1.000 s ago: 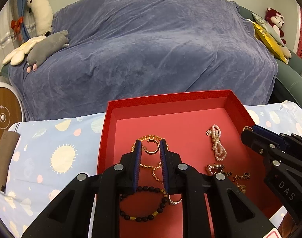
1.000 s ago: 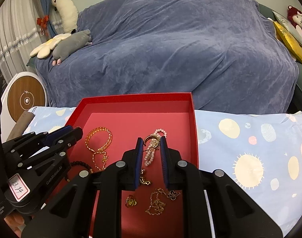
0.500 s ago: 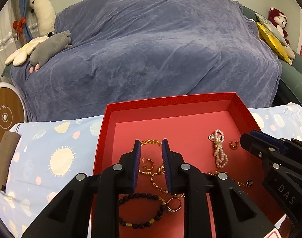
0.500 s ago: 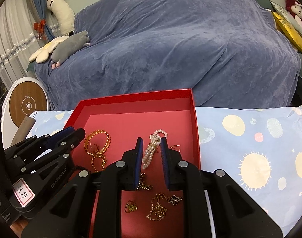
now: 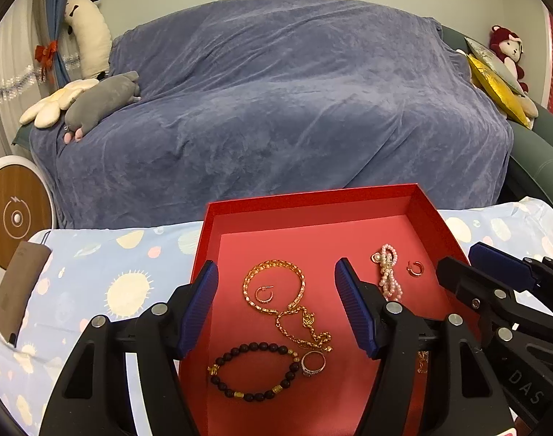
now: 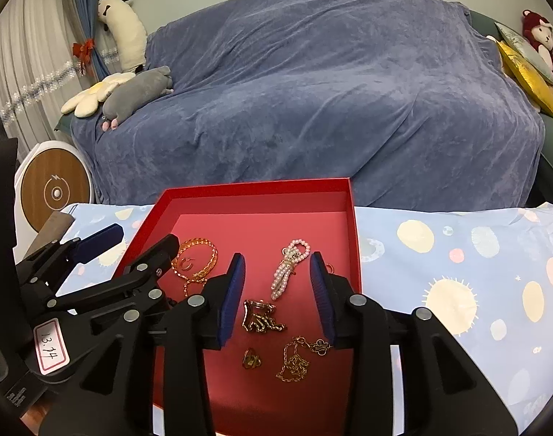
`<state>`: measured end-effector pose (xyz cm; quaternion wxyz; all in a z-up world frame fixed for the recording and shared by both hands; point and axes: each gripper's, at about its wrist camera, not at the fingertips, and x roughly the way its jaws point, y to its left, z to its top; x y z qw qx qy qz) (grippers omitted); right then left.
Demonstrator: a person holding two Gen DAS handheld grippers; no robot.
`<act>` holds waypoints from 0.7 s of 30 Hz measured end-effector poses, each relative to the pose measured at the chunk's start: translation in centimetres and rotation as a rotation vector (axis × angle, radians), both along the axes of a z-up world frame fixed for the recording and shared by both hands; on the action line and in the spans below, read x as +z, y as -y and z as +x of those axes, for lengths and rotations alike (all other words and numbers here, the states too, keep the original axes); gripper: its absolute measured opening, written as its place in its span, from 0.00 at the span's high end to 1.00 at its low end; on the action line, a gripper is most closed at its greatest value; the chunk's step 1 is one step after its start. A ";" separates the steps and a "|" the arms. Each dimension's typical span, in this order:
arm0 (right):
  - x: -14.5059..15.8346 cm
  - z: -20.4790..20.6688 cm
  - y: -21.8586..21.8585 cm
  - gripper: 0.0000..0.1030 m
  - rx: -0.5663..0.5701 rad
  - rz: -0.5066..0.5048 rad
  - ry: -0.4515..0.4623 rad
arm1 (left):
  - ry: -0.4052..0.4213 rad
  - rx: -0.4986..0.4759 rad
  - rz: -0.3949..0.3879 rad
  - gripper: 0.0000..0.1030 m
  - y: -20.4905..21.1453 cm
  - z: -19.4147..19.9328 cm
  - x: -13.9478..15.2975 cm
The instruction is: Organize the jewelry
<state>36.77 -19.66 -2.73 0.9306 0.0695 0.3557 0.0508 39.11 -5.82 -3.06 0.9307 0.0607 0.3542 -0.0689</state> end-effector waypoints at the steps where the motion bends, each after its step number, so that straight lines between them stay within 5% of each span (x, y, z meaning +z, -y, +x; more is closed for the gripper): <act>1: 0.1 -0.3 0.0 0.64 -0.001 -0.002 0.001 | 0.001 0.001 0.000 0.38 -0.1 -0.2 0.1; 12: 0.7 -3.4 -0.6 0.58 -0.007 -0.017 0.016 | -0.002 -0.004 -0.008 0.38 -0.6 -3.5 1.0; 17: 0.4 -6.4 -0.9 0.39 -0.030 -0.058 0.062 | 0.013 0.000 -0.013 0.31 -1.5 -6.0 0.6; 21: -0.8 -8.8 -1.4 0.37 -0.035 -0.097 0.076 | 0.010 0.006 -0.049 0.31 -2.6 -8.0 -0.1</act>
